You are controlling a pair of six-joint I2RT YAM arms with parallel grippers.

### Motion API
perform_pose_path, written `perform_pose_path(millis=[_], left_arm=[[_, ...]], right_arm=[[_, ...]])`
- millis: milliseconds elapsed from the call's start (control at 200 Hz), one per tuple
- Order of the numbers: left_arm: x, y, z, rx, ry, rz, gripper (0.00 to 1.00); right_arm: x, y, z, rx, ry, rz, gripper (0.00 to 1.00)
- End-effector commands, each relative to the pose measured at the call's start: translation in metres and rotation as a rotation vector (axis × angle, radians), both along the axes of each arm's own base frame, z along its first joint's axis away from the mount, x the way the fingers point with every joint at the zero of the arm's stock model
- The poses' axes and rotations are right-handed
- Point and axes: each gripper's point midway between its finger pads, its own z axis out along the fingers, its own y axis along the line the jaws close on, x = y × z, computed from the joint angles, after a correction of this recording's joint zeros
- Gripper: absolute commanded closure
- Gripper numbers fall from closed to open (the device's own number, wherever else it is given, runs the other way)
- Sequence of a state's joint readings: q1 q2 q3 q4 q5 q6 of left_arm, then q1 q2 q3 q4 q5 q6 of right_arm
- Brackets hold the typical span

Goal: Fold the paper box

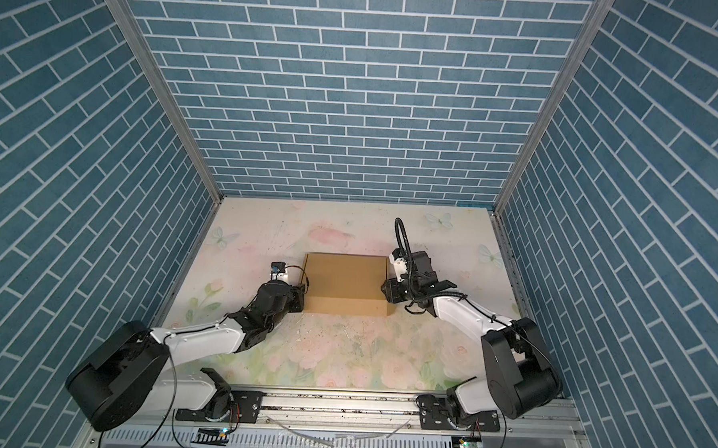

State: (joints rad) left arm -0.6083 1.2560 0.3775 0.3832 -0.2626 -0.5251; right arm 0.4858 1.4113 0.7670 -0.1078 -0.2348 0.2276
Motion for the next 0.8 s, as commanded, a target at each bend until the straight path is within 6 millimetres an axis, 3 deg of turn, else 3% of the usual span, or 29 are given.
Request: perform_pose_path(millis=[0,230,395,510,560,580,680,795], left_arm=[[-0.002,0.011,0.009,0.02,0.024,0.005,0.52],[0.005,0.024,0.026,-0.04,0.103,-0.032,0.55],[0.012,0.013,0.035,-0.072,0.179,-0.116,0.64],[0.022,0.002,0.034,-0.119,0.229,-0.169,0.65],[0.023,0.001,0.025,-0.129,0.27,-0.179,0.65],[0.029,-0.002,0.032,-0.14,0.261,-0.188,0.65],[0.039,-0.004,0.028,-0.167,0.281,-0.209,0.66],[0.049,-0.002,0.024,-0.223,0.284,-0.215,0.61]], right_arm=[[0.012,-0.006,0.028,0.005,-0.044,-0.065,0.46],[0.018,-0.01,0.041,0.021,-0.052,-0.086,0.46],[0.02,-0.015,0.041,0.016,-0.04,-0.105,0.46],[0.022,-0.018,0.043,0.024,-0.037,-0.115,0.46],[0.023,-0.019,0.043,0.027,-0.033,-0.119,0.46],[0.023,-0.019,0.044,0.029,-0.033,-0.119,0.46],[0.025,-0.023,0.046,0.043,-0.027,-0.139,0.47],[0.028,-0.031,0.048,0.068,-0.015,-0.171,0.48]])
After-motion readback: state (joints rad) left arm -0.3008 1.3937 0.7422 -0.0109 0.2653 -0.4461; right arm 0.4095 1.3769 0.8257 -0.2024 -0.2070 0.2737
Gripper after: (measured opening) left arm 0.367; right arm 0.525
